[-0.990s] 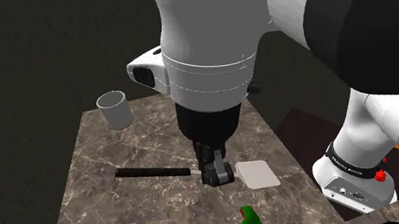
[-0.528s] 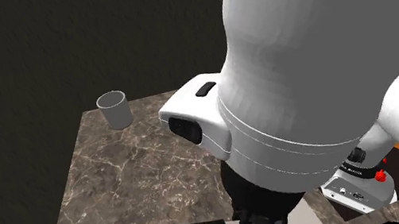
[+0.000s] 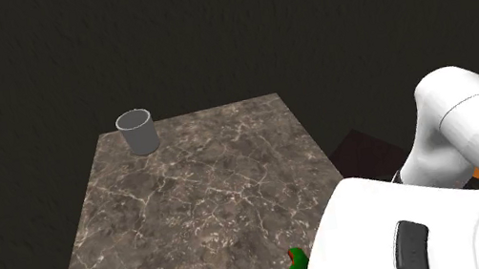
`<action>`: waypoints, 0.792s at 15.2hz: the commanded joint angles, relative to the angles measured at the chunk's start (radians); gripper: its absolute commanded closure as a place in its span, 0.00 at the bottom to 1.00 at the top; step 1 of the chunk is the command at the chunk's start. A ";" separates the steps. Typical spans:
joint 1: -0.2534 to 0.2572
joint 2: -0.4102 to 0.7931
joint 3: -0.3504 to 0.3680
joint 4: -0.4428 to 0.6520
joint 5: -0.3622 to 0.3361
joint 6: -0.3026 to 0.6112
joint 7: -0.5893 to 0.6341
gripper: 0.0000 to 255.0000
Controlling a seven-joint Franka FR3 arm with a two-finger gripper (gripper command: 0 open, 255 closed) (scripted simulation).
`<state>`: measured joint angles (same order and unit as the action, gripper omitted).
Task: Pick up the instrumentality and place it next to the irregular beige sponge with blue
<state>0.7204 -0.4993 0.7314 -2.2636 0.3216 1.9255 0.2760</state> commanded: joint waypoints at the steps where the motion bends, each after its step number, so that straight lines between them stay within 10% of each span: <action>1: 0.009 0.008 0.041 0.012 0.008 0.005 0.049 1.00; 12: -0.049 0.180 0.375 0.222 -0.065 0.009 0.386 1.00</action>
<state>0.6811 -0.3372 1.0724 -2.0587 0.2683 1.9320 0.6288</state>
